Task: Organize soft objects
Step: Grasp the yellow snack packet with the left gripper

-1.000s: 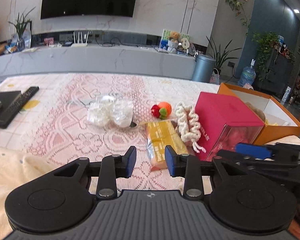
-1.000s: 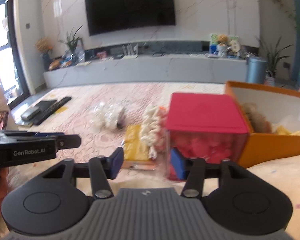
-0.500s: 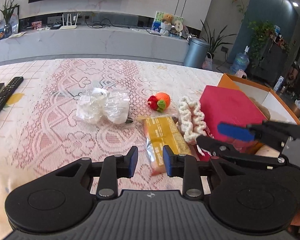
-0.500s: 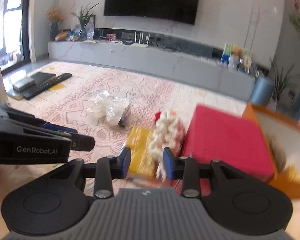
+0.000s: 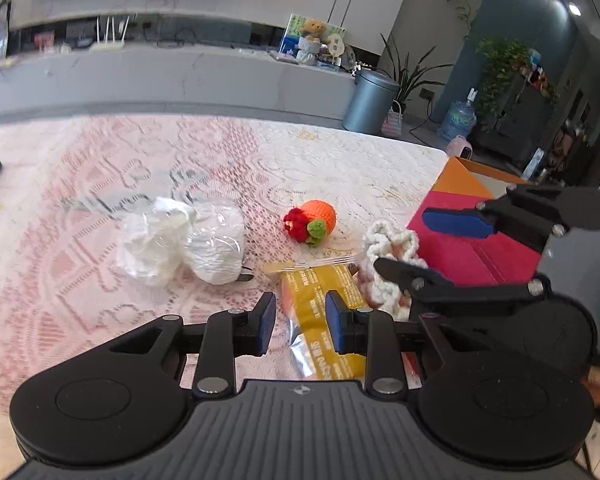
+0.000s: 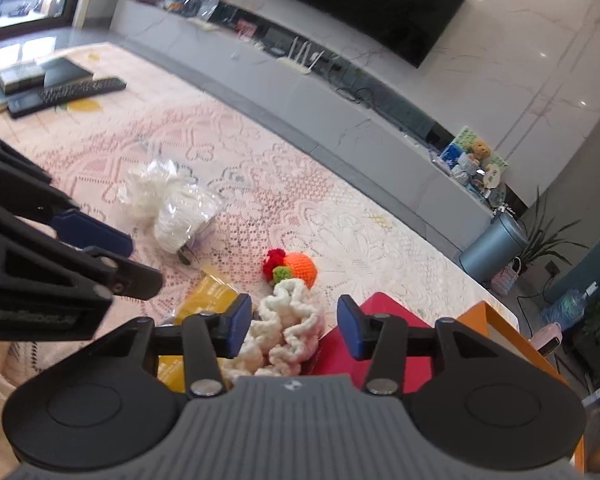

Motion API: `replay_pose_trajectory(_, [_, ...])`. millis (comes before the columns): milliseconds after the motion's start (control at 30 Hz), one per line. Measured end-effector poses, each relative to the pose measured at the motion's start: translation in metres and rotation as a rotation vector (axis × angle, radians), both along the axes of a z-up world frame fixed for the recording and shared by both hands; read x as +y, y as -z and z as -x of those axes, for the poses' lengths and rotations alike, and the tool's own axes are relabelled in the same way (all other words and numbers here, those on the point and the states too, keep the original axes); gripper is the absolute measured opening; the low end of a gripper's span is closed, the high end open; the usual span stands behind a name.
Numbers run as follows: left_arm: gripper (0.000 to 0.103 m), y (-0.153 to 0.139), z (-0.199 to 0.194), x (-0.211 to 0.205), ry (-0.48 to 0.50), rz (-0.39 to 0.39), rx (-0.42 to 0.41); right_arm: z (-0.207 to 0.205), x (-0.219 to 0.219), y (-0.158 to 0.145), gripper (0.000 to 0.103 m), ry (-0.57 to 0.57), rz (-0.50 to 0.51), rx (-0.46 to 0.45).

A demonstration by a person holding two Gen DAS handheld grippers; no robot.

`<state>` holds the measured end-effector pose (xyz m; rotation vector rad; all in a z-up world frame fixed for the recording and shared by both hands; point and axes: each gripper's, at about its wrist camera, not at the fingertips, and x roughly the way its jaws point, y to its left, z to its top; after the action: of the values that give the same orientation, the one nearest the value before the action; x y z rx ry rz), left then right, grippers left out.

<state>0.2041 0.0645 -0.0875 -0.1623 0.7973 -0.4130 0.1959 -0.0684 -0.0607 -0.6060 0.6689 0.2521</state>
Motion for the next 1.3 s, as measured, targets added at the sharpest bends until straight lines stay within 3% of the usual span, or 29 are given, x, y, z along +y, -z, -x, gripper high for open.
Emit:
replay_pose_trajectory(100, [0.033, 0.010, -0.010, -0.001, -0.002, 0.027, 0.030, -0.001, 0.002, 0.010, 0.047, -0.030, 0.041, 0.013])
replay_pose_trajectory(167, [0.041, 0.016, -0.015, -0.003, 0.003, 0.037, 0.050, -0.003, 0.000, 0.015, 0.046, -0.027, 0.043, 0.032])
replay_pose_trajectory(267, [0.048, 0.026, -0.019, -0.003, -0.008, 0.078, 0.075, -0.005, -0.003, 0.018, 0.030, -0.032, 0.018, 0.049])
replay_pose_trajectory(333, [0.053, 0.030, -0.023, 0.000, -0.021, 0.118, 0.091, -0.006, -0.007, 0.018, 0.020, -0.033, -0.027, 0.068])
replay_pose_trajectory(467, [0.061, 0.037, -0.028, 0.007, -0.054, 0.200, 0.121, -0.008, -0.019, 0.011, 0.014, -0.018, -0.126, 0.081])
replay_pose_trajectory(533, [0.061, 0.041, -0.031, 0.006, -0.066, 0.187, 0.147, -0.008, -0.028, 0.005, 0.007, 0.001, -0.193, 0.080])
replay_pose_trajectory(700, [0.061, 0.044, -0.031, -0.004, -0.039, 0.184, 0.162, -0.007, -0.041, -0.004, 0.004, 0.024, -0.260, 0.087])
replay_pose_trajectory(800, [0.071, 0.047, -0.031, -0.014, -0.029, 0.179, 0.169, -0.008, -0.042, -0.003, 0.004, 0.025, -0.273, 0.091])
replay_pose_trajectory(1000, [0.077, 0.051, -0.032, -0.025, -0.035, 0.163, 0.172, -0.007, -0.043, -0.002, 0.004, 0.025, -0.291, 0.096])
replay_pose_trajectory(1100, [0.067, 0.052, -0.032, -0.023, -0.056, 0.182, 0.182, -0.007, -0.044, -0.003, 0.004, 0.031, -0.301, 0.099])
replay_pose_trajectory(1167, [0.048, 0.051, -0.032, -0.020, -0.081, 0.181, 0.180, -0.008, -0.043, -0.001, 0.004, 0.035, -0.307, 0.106])
replay_pose_trajectory(1300, [0.026, 0.043, -0.026, -0.012, -0.117, 0.199, 0.166, -0.005, -0.041, 0.001, 0.004, 0.050, -0.317, 0.111])
